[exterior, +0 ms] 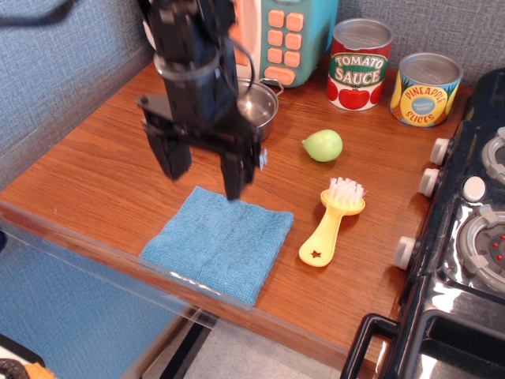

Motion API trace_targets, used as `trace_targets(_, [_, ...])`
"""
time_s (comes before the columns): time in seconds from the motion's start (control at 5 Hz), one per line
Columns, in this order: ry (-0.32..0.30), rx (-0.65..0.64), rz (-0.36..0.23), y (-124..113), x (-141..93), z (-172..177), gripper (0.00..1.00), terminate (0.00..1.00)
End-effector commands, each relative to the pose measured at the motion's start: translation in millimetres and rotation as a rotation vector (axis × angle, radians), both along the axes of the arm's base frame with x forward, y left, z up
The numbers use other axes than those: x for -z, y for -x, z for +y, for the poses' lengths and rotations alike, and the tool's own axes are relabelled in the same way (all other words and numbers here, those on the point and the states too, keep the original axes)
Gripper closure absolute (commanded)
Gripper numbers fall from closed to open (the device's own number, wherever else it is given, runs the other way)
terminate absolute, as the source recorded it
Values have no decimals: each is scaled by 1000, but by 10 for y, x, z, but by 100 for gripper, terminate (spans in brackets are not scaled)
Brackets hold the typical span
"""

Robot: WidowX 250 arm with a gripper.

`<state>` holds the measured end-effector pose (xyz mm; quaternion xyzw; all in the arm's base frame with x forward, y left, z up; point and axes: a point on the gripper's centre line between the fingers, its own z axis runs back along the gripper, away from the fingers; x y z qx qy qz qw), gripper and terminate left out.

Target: Move the towel to the right and centered

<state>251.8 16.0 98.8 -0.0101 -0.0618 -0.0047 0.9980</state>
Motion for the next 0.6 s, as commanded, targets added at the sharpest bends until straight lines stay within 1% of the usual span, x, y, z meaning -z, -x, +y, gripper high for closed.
trace_targets(0.0, [-34, -14, -4, -64, -120, 153, 0, 0])
trace_targets(0.2, [-34, -14, -4, -64, -120, 153, 0, 0])
trace_targets(0.4, [-34, -14, -4, -64, -120, 153, 0, 100])
